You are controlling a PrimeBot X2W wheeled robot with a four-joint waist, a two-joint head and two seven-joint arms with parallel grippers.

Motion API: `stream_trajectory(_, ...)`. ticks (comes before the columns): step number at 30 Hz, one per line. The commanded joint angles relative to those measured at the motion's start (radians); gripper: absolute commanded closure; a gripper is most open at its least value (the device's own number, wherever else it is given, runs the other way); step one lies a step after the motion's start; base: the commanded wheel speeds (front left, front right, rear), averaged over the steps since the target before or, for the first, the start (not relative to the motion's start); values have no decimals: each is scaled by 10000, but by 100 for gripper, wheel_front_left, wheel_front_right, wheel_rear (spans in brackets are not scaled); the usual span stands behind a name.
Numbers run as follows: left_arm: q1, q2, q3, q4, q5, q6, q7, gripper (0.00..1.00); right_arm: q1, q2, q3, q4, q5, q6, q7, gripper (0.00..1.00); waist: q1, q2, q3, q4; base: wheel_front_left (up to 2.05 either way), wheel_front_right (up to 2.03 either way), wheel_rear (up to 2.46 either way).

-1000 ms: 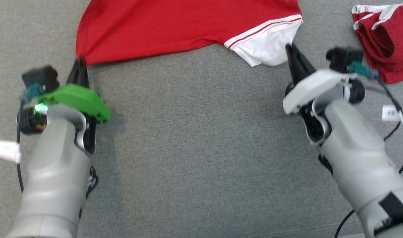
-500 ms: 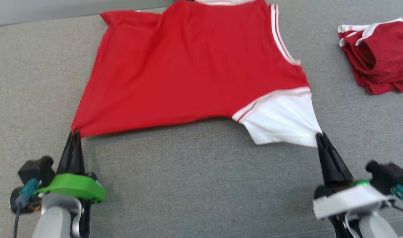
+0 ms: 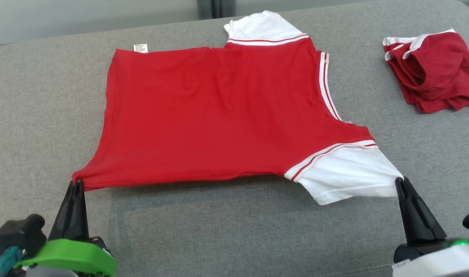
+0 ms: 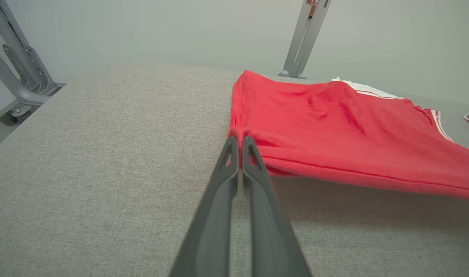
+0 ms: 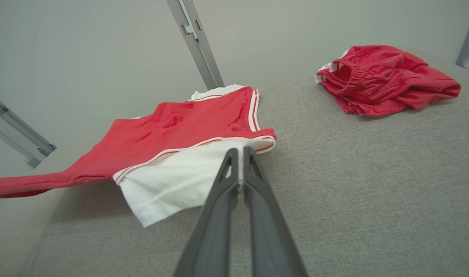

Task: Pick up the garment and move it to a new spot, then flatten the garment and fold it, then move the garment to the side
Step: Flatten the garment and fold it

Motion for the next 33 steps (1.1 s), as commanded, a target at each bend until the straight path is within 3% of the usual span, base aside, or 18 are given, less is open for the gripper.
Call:
stream_trajectory(1,-296,177,-27,23,-80,-52,265,100,-367,-40,-66,47,-38,-2,97,100,0,0,191,8,0,0,0)
stream_trajectory(10,-2742,671,-495,1403,-747,-734,2190,100,-3170,-882,73,2038,312,-2,600,100,0,0,1374,211,0,0,0)
stream_trajectory(20,-5408,664,-820,3810,-834,-1576,1774,100,-6647,-1972,972,5111,646,-2,178,100,0,0,2036,573,0,0,0)
stream_trajectory(21,-5653,585,-877,4016,-759,-1668,1497,53,-6913,-2001,1092,5386,655,-2,-55,95,0,0,2052,621,0,0,0)
stream_trajectory(22,-5735,538,-1020,4214,-701,-1747,1421,0,-7071,-2039,1174,5588,619,-2,-283,51,0,0,2060,656,0,0,0)
stream_trajectory(23,-5774,425,-1109,4429,-691,-1791,1258,0,-7169,-2096,1294,5826,551,-2,-541,0,0,0,2062,686,0,0,0)
stream_trajectory(29,-5438,41,-1147,4655,-106,-1428,-595,0,-7120,-2117,1510,6156,-425,-2,-2534,0,0,0,1939,684,0,0,0)
stream_trajectory(33,-4897,-108,-1132,4343,514,-883,-2091,0,-6535,-1826,1225,5670,-1000,-2,-2966,0,0,0,1710,616,0,0,0)
